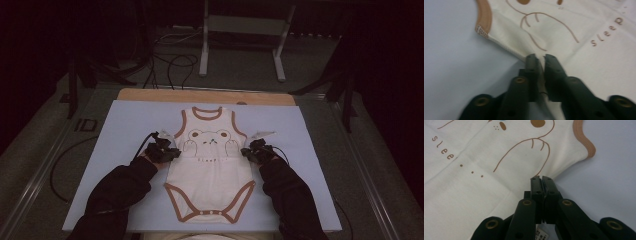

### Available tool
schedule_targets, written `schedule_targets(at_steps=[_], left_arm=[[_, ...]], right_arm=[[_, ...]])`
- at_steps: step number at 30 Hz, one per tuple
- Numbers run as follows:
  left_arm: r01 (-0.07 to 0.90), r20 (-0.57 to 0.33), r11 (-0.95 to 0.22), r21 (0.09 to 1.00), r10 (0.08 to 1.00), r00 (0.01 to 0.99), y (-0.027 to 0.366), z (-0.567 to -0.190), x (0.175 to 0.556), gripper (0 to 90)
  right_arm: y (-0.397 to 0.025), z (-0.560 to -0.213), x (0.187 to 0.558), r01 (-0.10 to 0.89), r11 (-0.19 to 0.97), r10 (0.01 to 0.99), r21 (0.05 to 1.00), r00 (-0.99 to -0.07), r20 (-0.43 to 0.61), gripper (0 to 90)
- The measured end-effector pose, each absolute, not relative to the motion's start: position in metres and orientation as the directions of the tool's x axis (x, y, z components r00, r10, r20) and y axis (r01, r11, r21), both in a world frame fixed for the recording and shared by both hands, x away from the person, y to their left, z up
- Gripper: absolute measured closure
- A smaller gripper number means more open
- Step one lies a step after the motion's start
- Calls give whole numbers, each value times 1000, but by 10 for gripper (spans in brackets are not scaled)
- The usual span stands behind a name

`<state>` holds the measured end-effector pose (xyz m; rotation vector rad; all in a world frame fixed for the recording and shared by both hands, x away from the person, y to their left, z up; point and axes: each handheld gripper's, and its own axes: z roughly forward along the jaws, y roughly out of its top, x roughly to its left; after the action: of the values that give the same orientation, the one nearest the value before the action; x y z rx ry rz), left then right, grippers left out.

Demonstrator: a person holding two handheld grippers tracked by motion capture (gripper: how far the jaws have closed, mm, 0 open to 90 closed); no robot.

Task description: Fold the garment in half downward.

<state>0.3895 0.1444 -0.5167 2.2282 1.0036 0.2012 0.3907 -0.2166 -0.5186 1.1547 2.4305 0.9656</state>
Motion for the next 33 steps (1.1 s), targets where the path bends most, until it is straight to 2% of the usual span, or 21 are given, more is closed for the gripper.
schedule_targets(at_steps=[5,33], left_arm=[[617,-151,-464,636,709,689,144,-516,390,892],[573,-108,-454,682,712,693,155,-494,382,900]], right_arm=[[-217,-518,390,578,454,766,678,-642,34,895],[-221,-487,381,548,421,765,723,-643,42,898]])
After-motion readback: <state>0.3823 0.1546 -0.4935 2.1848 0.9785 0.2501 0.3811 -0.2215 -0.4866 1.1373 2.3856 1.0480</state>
